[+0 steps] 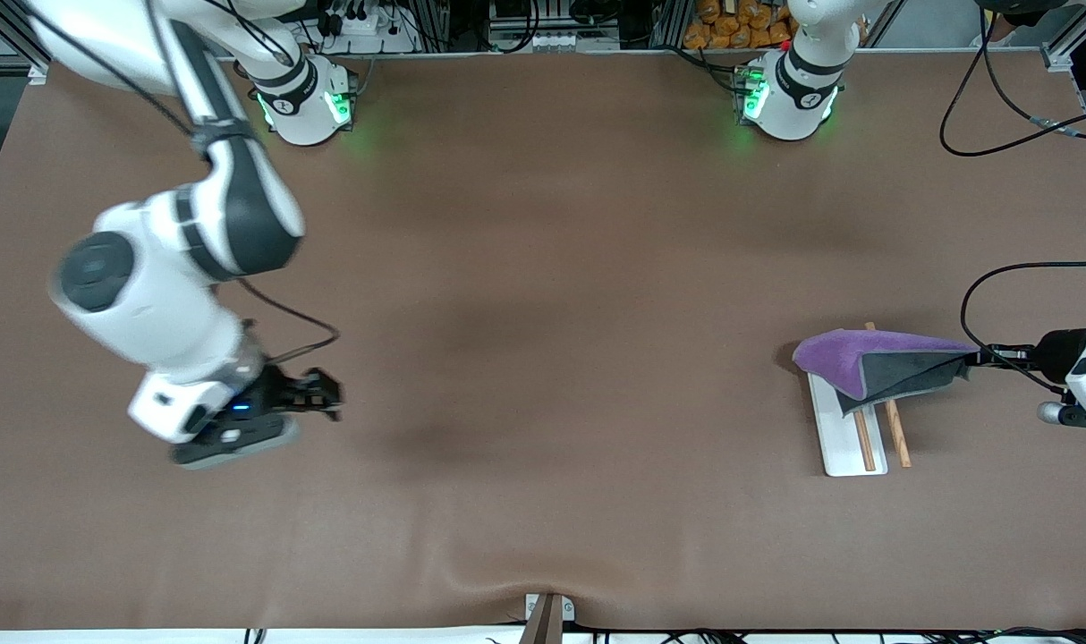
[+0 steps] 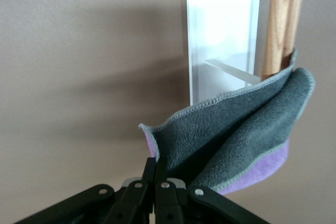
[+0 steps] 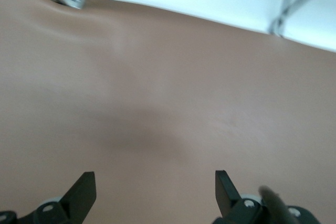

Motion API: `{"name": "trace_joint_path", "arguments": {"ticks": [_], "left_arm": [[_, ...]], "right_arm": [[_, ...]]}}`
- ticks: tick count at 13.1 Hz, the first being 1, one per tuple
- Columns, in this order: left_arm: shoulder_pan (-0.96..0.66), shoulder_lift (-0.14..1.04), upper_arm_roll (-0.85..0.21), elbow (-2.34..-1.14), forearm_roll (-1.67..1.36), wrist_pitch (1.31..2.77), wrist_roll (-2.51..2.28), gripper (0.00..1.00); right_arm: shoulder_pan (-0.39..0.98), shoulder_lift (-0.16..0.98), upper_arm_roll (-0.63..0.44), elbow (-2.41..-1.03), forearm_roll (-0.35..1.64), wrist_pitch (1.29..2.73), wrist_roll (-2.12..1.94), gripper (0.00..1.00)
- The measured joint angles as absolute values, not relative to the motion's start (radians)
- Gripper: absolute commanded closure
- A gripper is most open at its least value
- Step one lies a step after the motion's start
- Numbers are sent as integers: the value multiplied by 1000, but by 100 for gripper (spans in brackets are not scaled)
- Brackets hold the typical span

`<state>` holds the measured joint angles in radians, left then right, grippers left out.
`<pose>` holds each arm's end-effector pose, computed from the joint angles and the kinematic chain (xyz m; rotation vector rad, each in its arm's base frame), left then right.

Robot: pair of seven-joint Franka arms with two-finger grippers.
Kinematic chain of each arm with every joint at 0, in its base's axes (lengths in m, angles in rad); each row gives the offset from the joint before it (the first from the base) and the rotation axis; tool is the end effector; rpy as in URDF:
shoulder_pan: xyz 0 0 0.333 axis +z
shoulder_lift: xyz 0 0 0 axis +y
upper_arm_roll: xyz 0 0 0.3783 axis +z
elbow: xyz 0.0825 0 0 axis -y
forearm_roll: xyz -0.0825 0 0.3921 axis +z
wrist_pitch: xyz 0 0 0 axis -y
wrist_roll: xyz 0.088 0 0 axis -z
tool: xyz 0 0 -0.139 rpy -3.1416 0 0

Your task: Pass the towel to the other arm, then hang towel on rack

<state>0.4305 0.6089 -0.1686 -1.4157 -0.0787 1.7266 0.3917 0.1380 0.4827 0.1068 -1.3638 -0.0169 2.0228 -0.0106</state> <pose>0.6882 0.1978 0.3457 2.8629 -0.1295 -0.3155 0.7407 0.1664 0.4826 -3.0538 -0.3758 -0.2683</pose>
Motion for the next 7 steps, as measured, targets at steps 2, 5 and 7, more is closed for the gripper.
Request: {"name": "trace_joint_path", "arguments": {"ticks": [2, 5, 7], "left_arm": [[439, 614, -169, -1416, -79, 1734, 406, 1], [439, 616, -171, -1416, -80, 1736, 406, 0], [439, 617, -172, -1414, -80, 1740, 403, 0]], "right_arm": [[81, 449, 107, -1361, -17, 1897, -68, 0], [8, 382, 107, -1366, -17, 1719, -138, 0], [-41, 309, 107, -1407, -17, 1647, -146, 0]]}}
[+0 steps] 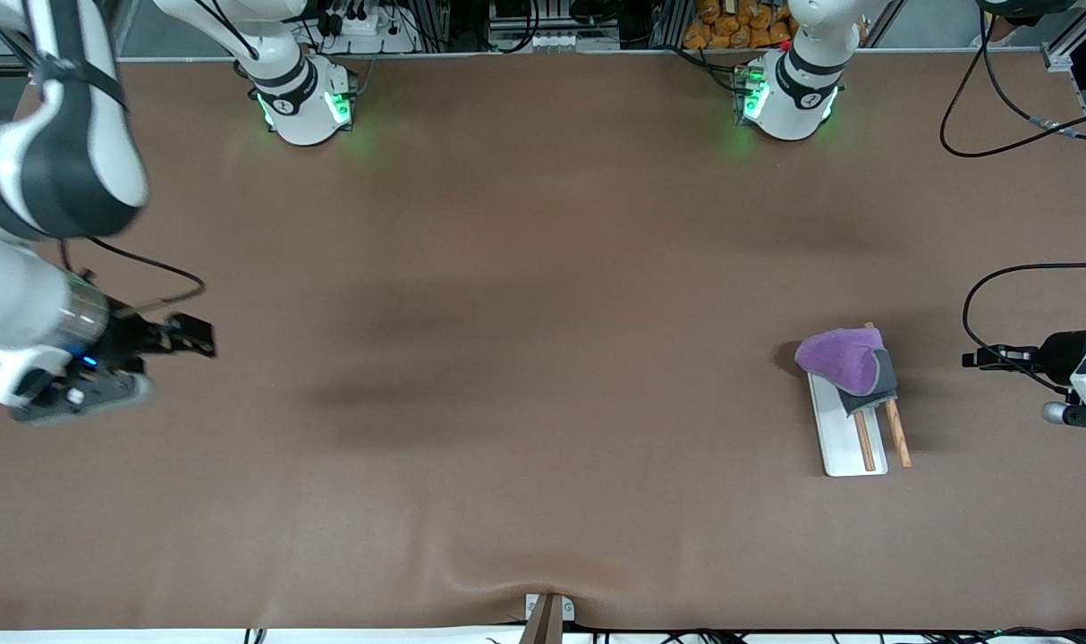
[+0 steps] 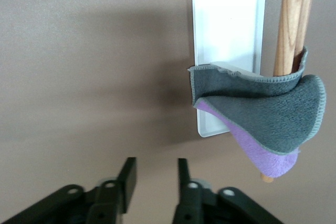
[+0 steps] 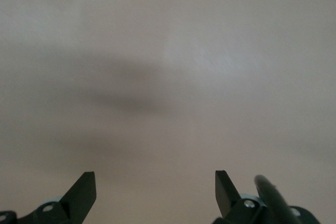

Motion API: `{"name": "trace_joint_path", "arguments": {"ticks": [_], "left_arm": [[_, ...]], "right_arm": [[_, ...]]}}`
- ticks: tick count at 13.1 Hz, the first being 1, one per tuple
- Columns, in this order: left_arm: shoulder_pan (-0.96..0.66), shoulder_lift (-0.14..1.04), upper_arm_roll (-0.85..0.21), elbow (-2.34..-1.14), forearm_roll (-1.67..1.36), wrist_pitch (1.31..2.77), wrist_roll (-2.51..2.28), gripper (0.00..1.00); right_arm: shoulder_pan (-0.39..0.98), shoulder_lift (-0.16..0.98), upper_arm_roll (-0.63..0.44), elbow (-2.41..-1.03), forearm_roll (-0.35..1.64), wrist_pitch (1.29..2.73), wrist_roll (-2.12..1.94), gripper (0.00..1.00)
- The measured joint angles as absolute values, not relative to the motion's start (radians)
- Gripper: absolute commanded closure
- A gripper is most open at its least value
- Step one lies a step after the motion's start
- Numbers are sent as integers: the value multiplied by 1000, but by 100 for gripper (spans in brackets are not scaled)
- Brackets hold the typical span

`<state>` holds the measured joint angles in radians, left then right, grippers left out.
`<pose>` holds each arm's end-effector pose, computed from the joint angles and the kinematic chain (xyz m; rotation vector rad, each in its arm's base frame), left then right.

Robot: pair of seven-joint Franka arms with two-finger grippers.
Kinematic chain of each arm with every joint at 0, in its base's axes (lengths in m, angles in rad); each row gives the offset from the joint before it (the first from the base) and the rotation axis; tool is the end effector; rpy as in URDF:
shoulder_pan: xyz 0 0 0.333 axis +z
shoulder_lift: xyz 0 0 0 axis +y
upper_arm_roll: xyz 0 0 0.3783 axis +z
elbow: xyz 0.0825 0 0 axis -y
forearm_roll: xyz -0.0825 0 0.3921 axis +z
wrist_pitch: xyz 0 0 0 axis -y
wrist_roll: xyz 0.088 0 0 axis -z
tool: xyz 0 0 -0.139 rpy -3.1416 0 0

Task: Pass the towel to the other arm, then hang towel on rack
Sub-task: 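Open the left gripper and lift it away from the rack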

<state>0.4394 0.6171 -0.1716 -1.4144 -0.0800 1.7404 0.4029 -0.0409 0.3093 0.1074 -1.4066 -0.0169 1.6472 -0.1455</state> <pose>0.6894 0.2031 0.3412 2.8612 -0.1335 -0.3003 0.6708 0.0320 0.5494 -3.1041 -0.3270 0.1035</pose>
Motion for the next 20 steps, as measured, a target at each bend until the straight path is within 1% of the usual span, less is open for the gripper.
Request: {"name": "trace_joint_path", "arguments": {"ticks": [2, 4, 7, 9, 13, 16, 20], "left_arm": [[440, 608, -179, -1402, -82, 1738, 342, 0], [440, 570, -214, -1389, -84, 1689, 177, 0], [434, 474, -329, -1385, -83, 1641, -119, 0], [424, 413, -389, -1386, -59, 1620, -209, 0], [410, 325, -469, -1387, 12, 1600, -237, 0], [420, 274, -472, -1386, 57, 1563, -230, 0], [419, 210, -475, -1377, 57, 1558, -212, 0]], "right_arm": [[-82, 219, 107, -1477, -17, 1611, -146, 0], [-111, 135, 107, -1533, -17, 1566, -136, 0], [-119, 46, 111, -1560, -17, 1486, -44, 0], [-118, 0, 110, -1567, -17, 1463, -23, 0], [-105, -21, 43, -1569, -13, 1470, -18, 0], [-105, -21, 24, -1569, -11, 1470, -32, 0], [-105, -23, 20, -1557, -11, 1480, -39, 0]]}}
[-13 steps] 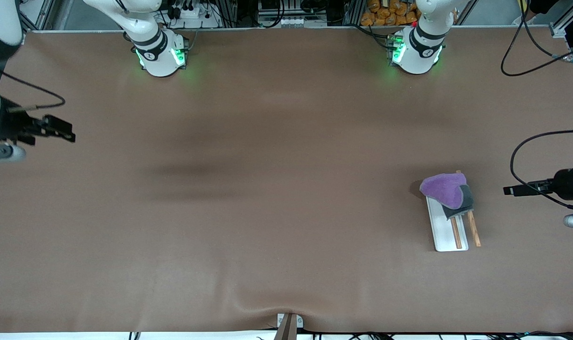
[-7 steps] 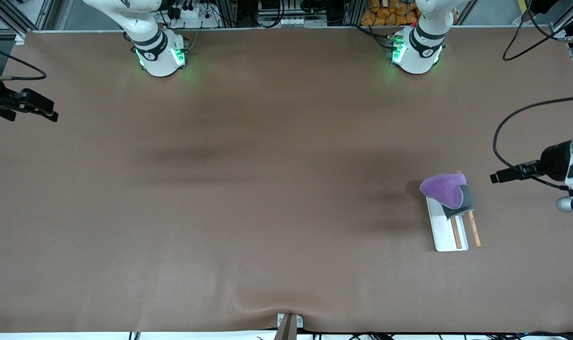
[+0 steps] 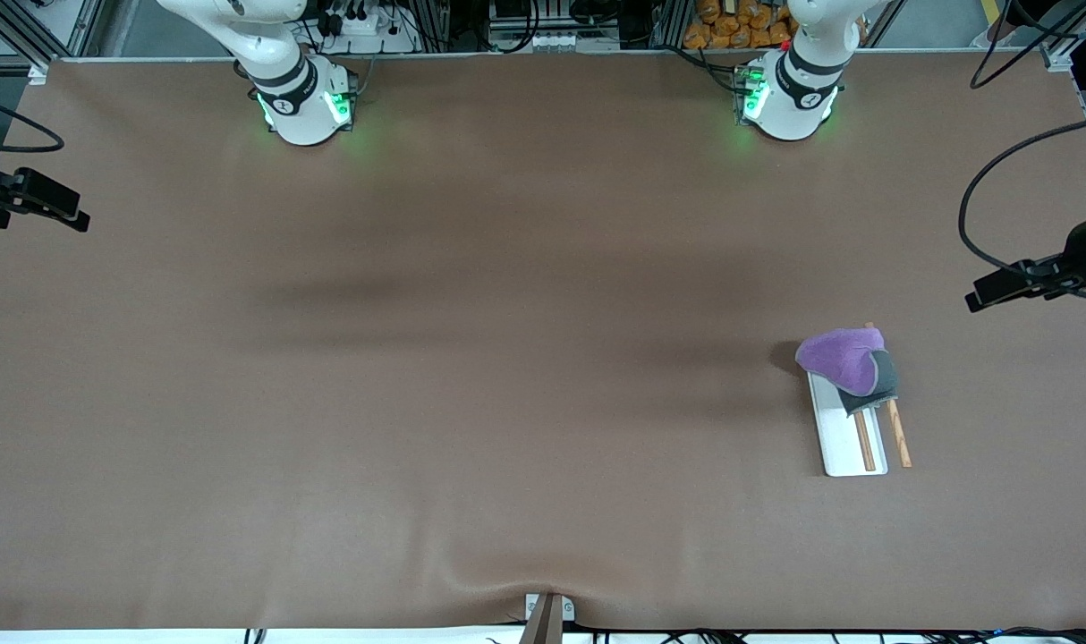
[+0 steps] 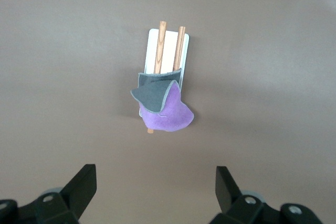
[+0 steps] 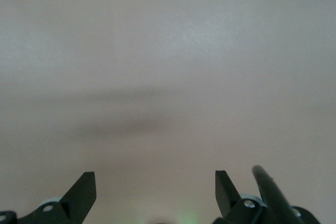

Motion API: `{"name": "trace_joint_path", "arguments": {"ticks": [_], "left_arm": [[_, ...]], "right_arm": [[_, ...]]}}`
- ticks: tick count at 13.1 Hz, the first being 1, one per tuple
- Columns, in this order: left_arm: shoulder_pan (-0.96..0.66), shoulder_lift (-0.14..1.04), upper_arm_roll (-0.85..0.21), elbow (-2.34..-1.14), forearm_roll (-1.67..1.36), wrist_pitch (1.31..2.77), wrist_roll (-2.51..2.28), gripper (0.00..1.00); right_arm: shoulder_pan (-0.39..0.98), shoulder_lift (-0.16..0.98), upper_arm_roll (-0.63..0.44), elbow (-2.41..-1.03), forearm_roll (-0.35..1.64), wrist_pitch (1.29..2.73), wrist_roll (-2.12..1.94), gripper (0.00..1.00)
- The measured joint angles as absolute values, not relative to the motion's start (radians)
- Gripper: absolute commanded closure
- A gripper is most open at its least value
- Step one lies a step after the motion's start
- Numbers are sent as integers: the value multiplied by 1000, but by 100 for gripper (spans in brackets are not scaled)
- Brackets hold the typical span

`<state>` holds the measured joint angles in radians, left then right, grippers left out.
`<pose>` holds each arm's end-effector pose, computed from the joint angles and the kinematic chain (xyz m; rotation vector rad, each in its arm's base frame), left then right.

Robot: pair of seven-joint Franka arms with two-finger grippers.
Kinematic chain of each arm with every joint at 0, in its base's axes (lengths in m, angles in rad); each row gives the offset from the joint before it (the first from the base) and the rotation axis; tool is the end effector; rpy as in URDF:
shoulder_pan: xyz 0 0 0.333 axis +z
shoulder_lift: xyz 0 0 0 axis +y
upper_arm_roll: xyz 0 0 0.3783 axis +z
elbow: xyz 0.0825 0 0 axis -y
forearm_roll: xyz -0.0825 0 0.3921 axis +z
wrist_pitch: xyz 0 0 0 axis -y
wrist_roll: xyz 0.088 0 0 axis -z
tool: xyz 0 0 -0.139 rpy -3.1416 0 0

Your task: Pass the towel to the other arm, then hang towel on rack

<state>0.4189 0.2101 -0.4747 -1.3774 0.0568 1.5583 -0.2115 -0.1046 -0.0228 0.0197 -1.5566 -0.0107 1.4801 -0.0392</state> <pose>0.6313 0.0071 0.6327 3.0935 0.2556 -0.0178 0.5410 -0.0475 0.6665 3.1318 -0.0727 -0.0851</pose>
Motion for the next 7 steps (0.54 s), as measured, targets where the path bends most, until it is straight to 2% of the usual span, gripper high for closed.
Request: {"name": "trace_joint_path", "arguments": {"ticks": [3, 7], "left_arm": [[383, 176, -452, -1373, 56, 1554, -204, 0], [136, 125, -214, -1381, 54, 1513, -150, 0]], "right_arm": [[-105, -25, 19, -1537, -11, 1482, -51, 0], [-104, -25, 19, -1532, -11, 1482, -59, 0]]}}
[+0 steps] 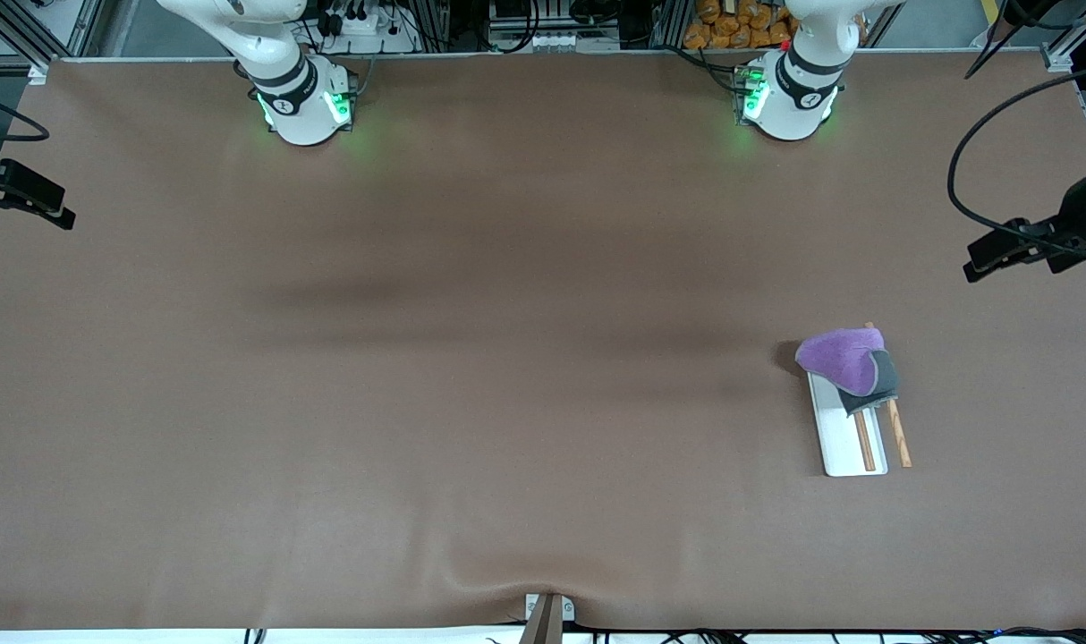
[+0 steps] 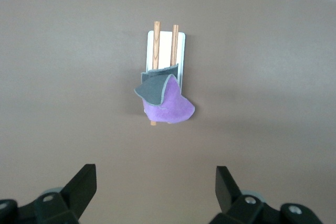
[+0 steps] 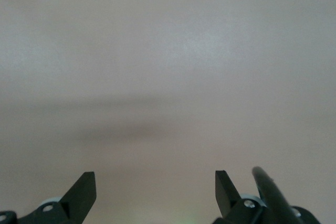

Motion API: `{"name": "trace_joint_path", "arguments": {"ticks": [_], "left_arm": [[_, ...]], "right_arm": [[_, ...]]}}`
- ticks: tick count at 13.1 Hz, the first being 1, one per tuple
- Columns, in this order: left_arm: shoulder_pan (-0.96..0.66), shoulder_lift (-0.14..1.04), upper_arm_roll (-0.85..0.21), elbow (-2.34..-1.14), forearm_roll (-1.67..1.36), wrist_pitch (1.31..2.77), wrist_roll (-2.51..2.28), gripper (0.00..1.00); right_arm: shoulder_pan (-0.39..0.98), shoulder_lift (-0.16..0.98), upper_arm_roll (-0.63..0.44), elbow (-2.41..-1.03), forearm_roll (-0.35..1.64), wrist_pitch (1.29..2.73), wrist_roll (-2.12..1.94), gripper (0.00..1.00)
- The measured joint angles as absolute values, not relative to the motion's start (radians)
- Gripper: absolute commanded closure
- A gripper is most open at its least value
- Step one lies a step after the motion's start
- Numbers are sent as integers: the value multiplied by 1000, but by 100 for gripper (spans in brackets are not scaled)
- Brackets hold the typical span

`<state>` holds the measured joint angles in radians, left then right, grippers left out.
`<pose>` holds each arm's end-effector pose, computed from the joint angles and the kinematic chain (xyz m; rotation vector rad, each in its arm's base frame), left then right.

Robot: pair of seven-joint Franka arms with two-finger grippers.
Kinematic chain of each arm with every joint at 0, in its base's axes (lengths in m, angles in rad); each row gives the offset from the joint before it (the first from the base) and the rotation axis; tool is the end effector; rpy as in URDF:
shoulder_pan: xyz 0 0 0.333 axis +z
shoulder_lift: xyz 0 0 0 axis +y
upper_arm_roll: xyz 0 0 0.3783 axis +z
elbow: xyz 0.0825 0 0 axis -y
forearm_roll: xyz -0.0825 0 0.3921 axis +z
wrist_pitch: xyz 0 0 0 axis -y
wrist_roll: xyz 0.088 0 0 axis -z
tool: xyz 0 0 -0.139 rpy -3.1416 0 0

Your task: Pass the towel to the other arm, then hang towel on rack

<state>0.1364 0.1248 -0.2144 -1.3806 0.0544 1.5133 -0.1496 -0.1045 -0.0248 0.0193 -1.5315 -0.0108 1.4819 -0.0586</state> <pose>0.6025 -0.0293 0.6693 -3.1128 -0.1196 -0.0214 0.5415 -0.0477 0.6795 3.1316 -0.0430 -0.0400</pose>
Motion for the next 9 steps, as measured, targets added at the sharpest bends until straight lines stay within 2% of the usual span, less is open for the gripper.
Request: {"name": "trace_joint_path", "arguments": {"ticks": [5, 9], "left_arm": [[-48, 36, -30, -1488, 34, 1517, -144, 0], [-80, -41, 5, -1576, 23, 1533, -143, 0]], "right_arm": [[-105, -25, 17, -1531, -11, 1482, -59, 0], [-105, -25, 14, -1531, -11, 1482, -59, 0]]}}
